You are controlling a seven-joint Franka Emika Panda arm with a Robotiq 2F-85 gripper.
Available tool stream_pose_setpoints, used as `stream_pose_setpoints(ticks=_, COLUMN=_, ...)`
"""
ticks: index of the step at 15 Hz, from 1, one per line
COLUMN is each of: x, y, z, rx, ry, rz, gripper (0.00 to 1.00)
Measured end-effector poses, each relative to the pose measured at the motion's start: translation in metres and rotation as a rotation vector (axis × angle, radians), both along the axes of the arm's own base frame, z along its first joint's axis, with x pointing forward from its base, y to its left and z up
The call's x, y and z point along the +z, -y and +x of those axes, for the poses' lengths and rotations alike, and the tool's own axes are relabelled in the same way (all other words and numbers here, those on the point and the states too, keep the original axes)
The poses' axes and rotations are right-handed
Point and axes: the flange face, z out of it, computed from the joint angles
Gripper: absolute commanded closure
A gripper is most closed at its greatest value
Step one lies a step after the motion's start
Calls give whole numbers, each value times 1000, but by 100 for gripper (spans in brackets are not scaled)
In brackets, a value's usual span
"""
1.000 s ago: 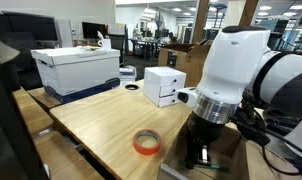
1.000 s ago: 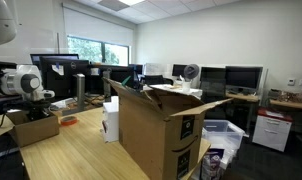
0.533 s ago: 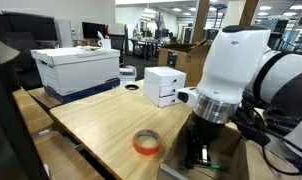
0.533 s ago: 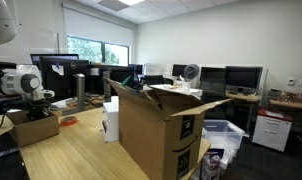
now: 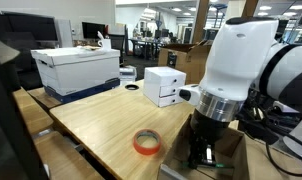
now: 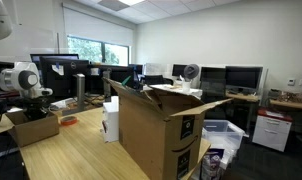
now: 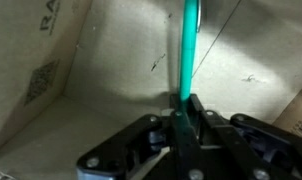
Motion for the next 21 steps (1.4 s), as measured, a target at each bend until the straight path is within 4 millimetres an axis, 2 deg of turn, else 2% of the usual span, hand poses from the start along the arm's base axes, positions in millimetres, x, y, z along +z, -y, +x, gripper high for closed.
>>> stream_pose_setpoints(ticks=10, x=36, y=-16, z=-3, rx=-30, ry=-42, rz=-31, gripper=95)
stream_pose_setpoints(ticks=21, x=81, y=-23, z=24, rx=-66, ry=-103, rz=-18, gripper=95)
